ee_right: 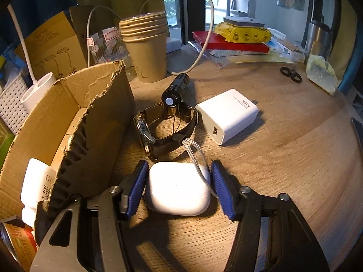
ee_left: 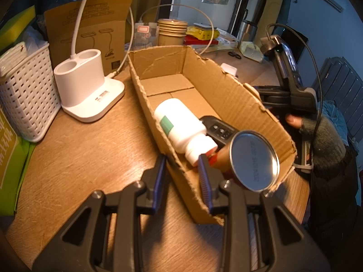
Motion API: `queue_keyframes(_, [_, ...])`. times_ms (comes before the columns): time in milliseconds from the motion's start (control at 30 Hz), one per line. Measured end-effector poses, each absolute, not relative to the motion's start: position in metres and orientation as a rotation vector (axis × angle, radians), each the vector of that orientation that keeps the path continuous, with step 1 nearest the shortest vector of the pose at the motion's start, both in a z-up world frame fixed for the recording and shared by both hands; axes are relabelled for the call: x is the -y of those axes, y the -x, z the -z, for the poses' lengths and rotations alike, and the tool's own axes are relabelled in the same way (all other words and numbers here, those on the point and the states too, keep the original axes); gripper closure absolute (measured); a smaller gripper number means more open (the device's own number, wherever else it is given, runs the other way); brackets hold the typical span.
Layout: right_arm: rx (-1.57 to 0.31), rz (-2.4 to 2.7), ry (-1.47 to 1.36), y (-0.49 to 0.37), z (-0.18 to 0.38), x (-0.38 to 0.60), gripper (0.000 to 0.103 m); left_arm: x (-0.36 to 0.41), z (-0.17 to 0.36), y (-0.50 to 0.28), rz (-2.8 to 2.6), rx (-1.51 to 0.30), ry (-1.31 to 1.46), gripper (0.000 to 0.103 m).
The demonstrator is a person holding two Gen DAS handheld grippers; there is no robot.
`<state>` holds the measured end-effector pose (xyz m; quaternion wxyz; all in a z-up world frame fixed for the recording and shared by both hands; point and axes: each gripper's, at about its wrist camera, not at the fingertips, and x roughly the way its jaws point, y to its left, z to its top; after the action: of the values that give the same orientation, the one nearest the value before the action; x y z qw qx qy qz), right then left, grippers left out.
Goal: Organize rigid objects
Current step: 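Move the right gripper to the white earbud case and close on it, then lift the white earbud case with the right gripper and carry it over the box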
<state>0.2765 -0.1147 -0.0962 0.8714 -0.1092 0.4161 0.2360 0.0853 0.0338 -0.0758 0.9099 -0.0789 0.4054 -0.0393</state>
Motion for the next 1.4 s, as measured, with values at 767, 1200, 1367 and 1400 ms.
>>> queue_keyframes(767, [-0.828,-0.464,0.281,-0.207,0.087,0.169,0.046,-0.034,0.076,-0.086,0.081,-0.836,0.163,0.072])
queue_keyframes(1200, [-0.808,-0.422,0.280,-0.203,0.086,0.177,0.043,-0.035,0.076,-0.086,0.081,-0.836,0.164,0.072])
queue_keyframes(1367, [-0.734,-0.439,0.303,-0.186,0.068,0.177,0.043,-0.034,0.076,-0.085,0.081,-0.836,0.163,0.072])
queue_keyframes(1400, [-0.731,-0.447,0.314,-0.182,0.067,0.176,0.043,-0.034,0.076,-0.085,0.081,-0.836,0.163,0.072])
